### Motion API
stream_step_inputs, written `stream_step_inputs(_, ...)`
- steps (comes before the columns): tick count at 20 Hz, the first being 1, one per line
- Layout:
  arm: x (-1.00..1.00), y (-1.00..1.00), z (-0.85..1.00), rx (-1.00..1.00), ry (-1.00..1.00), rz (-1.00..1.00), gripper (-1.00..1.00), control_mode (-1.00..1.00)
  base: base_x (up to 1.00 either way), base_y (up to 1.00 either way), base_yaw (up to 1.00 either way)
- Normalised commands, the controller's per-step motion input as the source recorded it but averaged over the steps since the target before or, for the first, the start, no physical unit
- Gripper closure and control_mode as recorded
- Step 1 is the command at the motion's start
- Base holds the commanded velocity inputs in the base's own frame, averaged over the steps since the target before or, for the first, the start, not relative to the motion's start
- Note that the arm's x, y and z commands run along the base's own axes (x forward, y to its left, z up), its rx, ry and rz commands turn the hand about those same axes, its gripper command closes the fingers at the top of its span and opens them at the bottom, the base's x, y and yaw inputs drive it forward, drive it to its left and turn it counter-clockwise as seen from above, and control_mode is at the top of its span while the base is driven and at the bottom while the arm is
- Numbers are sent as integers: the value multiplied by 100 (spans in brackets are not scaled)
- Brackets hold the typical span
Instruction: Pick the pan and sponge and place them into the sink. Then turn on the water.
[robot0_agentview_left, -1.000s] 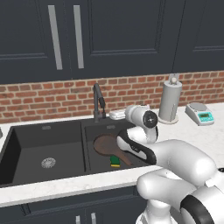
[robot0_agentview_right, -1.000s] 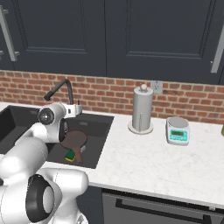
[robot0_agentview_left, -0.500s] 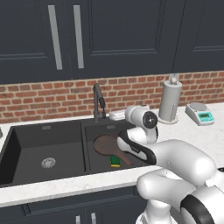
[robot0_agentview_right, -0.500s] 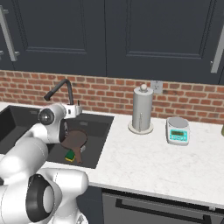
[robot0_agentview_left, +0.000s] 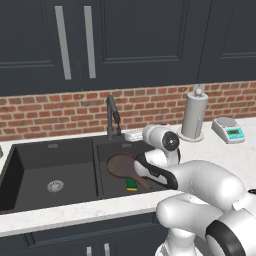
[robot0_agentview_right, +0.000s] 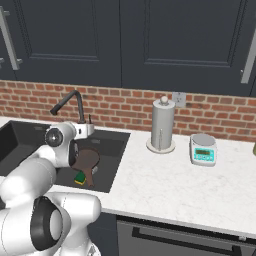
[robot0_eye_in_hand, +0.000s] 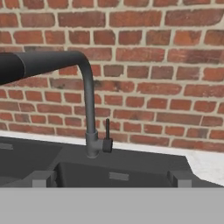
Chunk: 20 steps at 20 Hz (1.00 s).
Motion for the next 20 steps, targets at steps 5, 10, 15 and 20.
stream_step_inputs(5,0,0,0,0,0,0,-100,-100,0,0,0)
stream_step_inputs(10,8,0,0,0,0,0,-100,-100,0,0,0)
stream_step_inputs(15,13,0,0,0,0,0,-100,-100,0,0,0)
stream_step_inputs(20,7,0,0,0,0,0,-100,-100,0,0,0)
